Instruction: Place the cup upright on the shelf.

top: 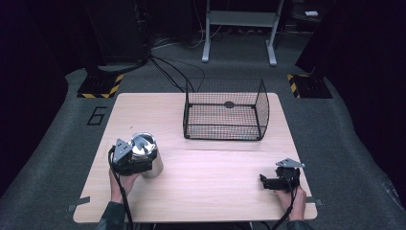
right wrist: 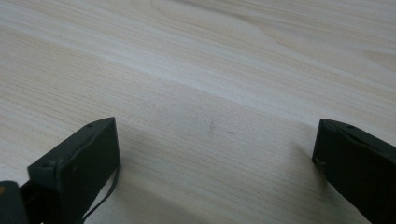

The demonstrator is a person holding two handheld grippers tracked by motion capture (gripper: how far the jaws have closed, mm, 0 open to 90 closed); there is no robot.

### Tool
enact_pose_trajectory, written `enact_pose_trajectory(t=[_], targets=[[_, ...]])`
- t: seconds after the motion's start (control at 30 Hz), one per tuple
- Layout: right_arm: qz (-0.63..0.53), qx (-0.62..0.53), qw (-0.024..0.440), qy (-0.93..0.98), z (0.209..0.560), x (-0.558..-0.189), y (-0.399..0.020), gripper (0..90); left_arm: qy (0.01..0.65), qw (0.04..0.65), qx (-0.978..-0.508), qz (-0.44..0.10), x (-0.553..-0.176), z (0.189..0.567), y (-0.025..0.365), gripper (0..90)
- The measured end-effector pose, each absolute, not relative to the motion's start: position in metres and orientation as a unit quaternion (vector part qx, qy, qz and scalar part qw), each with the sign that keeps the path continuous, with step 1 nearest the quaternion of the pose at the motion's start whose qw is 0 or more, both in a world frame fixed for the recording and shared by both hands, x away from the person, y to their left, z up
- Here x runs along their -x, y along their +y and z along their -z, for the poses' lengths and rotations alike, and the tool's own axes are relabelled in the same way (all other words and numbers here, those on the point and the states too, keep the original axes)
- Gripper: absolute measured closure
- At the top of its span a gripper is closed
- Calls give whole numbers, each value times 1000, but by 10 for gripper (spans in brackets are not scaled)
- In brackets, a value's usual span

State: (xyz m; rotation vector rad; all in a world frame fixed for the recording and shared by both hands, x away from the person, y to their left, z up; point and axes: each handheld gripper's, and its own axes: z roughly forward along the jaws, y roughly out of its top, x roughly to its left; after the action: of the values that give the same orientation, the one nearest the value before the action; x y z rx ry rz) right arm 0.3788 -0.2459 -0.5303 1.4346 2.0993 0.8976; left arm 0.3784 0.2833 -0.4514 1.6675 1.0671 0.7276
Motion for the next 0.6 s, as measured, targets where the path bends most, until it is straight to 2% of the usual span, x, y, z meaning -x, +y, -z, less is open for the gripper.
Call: enact_pose_trajectory(t=[0.6], targets=[[-325,-519,220,759,530,-379,-246,5,436,495,-690,-298,-379,443,289,41]])
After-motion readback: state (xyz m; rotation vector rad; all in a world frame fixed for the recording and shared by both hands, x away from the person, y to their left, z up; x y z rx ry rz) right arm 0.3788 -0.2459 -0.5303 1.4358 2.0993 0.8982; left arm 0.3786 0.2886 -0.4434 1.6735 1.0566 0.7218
